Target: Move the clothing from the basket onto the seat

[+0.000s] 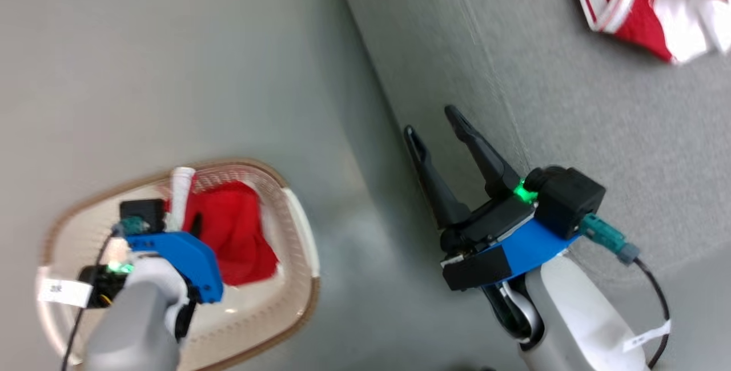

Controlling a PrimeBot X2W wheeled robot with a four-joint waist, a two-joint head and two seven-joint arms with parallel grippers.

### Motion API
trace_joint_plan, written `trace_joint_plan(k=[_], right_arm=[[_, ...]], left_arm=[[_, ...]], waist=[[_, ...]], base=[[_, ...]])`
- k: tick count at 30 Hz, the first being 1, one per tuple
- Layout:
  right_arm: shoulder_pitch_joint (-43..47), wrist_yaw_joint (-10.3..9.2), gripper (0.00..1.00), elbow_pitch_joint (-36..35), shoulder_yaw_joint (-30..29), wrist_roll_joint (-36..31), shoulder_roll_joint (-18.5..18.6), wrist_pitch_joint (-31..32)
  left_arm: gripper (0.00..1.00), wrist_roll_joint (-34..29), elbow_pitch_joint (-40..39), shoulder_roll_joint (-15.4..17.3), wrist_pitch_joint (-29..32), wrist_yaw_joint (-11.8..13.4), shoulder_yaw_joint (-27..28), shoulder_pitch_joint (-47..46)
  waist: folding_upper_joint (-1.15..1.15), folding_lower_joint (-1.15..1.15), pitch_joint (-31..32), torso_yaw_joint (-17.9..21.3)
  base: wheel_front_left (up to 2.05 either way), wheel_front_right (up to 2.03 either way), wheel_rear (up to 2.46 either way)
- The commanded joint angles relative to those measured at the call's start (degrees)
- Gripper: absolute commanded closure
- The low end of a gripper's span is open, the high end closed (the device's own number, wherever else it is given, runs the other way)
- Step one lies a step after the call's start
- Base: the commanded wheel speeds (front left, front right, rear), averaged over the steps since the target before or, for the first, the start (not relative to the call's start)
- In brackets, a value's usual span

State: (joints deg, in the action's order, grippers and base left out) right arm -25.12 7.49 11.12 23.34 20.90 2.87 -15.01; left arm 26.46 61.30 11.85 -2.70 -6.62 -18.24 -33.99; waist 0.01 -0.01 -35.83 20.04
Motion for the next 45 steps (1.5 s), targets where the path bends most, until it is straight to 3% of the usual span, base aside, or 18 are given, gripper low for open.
trace_joint_plan(k=[1,10,23,36,45], right_arm=[[1.46,0.01,0.00,0.80,-0.45,-0.89,0.02,-0.24],[6.52,0.01,0.00,4.46,-3.36,-5.48,0.03,0.89],[14.21,0.01,0.00,0.18,-6.33,-7.84,0.04,6.81],[18.78,0.01,0.00,-3.32,-8.65,-8.91,0.04,10.35],[20.06,0.01,0.00,-4.64,-8.41,-8.92,0.04,11.96]], left_arm=[[1.00,-0.25,0.70,-0.87,-0.96,-0.48,-0.87,0.82],[1.00,3.37,-0.79,-6.11,-3.77,-1.05,-7.96,2.39],[1.00,11.38,-13.00,-6.12,-8.12,-1.02,-17.26,-0.23],[1.00,13.39,-18.98,-6.68,-6.97,-1.02,-21.92,-9.54],[1.00,14.72,-17.93,-8.40,-5.21,-1.03,-25.12,-15.83]], waist=[[-0.01,0.01,2.61,-0.94],[-0.01,0.01,15.67,-9.55],[-0.01,0.01,26.60,-17.16],[-0.01,0.01,30.45,-19.30],[-0.01,0.01,32.13,-19.16]], base=[[0.00,0.00,0.00],[0.00,0.00,0.00],[0.00,0.00,0.00],[0.00,0.00,0.00],[0.00,0.00,0.00]])
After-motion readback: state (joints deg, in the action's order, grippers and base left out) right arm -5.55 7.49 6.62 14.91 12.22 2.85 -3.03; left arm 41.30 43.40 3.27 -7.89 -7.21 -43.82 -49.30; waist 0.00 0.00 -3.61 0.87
